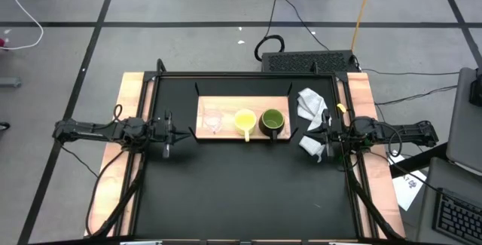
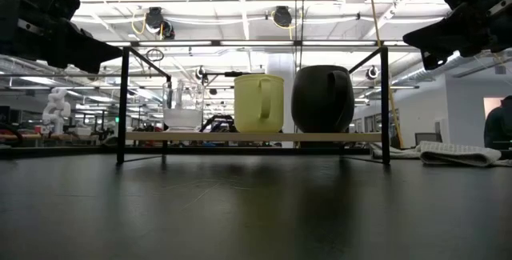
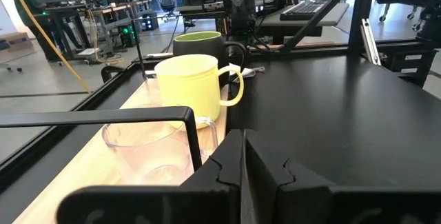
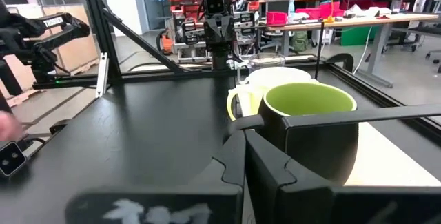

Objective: Stack small to large cups/mugs on shelf
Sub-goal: Return to Home Position

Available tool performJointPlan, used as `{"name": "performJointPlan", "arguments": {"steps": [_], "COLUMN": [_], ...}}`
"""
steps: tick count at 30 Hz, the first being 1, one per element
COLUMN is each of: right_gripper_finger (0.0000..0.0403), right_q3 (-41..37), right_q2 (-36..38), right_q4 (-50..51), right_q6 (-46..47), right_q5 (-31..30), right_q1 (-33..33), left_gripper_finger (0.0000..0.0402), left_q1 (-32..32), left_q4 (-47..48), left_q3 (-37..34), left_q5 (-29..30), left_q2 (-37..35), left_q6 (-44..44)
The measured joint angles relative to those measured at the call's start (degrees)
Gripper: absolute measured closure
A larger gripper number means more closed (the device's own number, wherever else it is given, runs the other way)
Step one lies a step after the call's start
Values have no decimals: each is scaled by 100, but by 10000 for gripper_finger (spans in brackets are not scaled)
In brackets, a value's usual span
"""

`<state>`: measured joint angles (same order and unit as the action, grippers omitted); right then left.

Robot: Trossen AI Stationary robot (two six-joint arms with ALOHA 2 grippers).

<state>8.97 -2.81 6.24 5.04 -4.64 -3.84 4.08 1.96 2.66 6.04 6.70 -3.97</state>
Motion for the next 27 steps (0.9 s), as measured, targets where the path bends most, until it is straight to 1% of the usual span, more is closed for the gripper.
{"name": "performJointPlan", "arguments": {"steps": [6,16,27], "right_gripper_finger": [403,403,403], "right_q3": [0,0,-2], "right_q2": [0,0,0], "right_q4": [0,0,0], "right_q6": [-12,-13,-13], "right_q5": [1,2,4], "right_q1": [0,0,-1], "left_gripper_finger": [399,370,369], "left_q1": [0,0,0], "left_q4": [-2,-4,-4], "left_q3": [0,0,2], "left_q5": [1,2,4], "left_q2": [0,0,0], "left_q6": [-2,-2,-2]}}
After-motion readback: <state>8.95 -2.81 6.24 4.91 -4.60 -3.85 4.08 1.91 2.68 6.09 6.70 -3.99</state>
